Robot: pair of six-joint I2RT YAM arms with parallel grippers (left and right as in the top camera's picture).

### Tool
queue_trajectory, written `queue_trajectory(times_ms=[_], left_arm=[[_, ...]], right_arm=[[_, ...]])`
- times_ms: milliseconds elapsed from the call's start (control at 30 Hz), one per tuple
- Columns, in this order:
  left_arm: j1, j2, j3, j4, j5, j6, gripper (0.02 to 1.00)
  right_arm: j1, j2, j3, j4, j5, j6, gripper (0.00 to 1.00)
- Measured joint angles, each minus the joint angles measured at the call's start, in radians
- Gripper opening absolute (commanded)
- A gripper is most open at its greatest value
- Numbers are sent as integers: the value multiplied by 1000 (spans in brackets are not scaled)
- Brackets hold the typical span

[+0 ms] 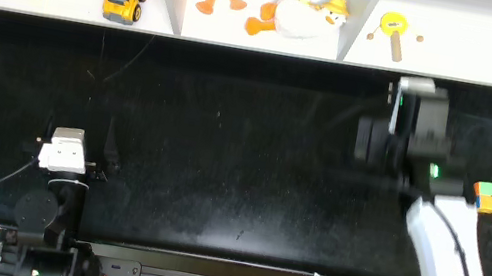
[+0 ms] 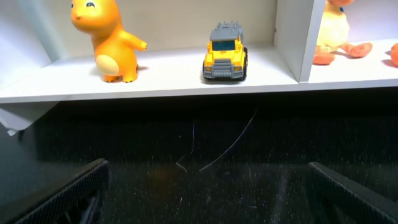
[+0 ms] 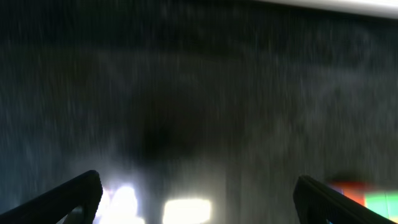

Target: Store Toys

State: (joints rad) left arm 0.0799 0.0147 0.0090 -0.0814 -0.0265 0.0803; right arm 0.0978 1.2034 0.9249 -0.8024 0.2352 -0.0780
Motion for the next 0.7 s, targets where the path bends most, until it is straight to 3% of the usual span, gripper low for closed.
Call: queue_trajectory(times_ms=[200,567,700], left_arm=[[0,0,0,0,0,0,998],[0,0,0,0,0,0,998],[0,0,0,0,0,0,998]], right_arm=[[0,-178,-88,-95,0,0,996],[-2,-187,-93,-92,-22,0,998],[-33,-176,-95,-114,-30,-64,998]])
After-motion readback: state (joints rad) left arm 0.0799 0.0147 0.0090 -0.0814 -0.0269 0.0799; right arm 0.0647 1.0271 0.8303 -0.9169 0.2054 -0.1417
